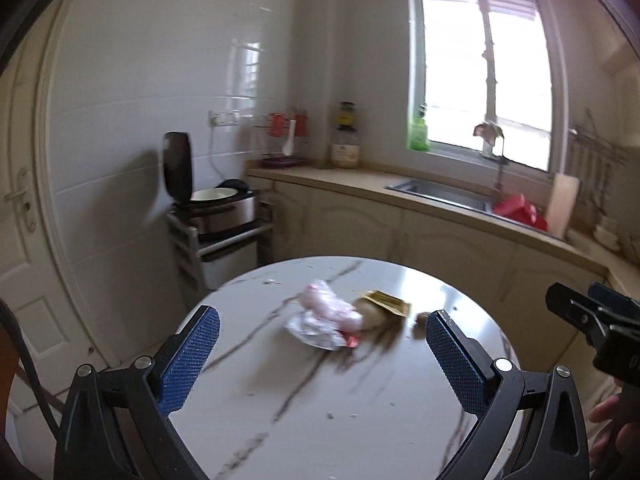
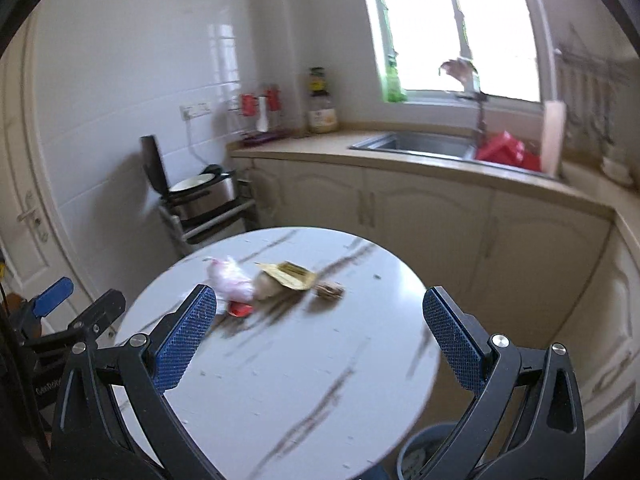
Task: Collect trash
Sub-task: 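Bring both tools back over the table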
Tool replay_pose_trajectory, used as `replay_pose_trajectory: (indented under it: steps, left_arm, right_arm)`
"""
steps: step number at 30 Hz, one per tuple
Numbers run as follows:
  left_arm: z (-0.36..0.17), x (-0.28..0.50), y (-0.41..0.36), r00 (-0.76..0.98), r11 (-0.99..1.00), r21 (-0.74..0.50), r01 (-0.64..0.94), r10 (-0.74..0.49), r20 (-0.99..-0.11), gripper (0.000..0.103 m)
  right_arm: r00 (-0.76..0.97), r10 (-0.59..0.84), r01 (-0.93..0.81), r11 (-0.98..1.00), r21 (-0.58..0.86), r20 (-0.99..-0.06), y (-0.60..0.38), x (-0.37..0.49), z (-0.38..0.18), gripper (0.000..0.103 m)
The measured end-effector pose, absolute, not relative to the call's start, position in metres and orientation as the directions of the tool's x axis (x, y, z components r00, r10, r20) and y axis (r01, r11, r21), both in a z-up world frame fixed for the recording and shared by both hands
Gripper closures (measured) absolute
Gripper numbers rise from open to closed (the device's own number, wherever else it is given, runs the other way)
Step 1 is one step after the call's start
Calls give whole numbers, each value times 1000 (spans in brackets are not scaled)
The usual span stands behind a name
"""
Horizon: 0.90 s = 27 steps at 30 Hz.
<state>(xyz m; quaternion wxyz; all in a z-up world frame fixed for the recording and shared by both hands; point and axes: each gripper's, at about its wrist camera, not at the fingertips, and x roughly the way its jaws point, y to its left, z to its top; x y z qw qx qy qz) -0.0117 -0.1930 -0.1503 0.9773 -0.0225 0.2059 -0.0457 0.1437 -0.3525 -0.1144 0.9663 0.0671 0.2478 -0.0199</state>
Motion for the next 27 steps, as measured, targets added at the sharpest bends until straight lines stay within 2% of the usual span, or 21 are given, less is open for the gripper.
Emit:
replay_pose_trajectory:
  steps: [7, 18, 27]
  left_arm:
    - [-143, -17, -169, 917, 996, -88, 31, -64, -394, 1]
    - [-141, 16, -143, 915, 994, -104, 20, -61, -400, 1]
    - [-165, 75, -145, 857, 994, -105, 40, -88, -508, 1]
  right_arm:
    - [881, 34, 1, 997, 73, -471, -311, 161, -110, 0]
    - [881, 47, -30, 999, 42, -471, -290, 182, -114, 0]
    - [806, 46, -17, 998, 55, -590, -310, 230, -157, 0]
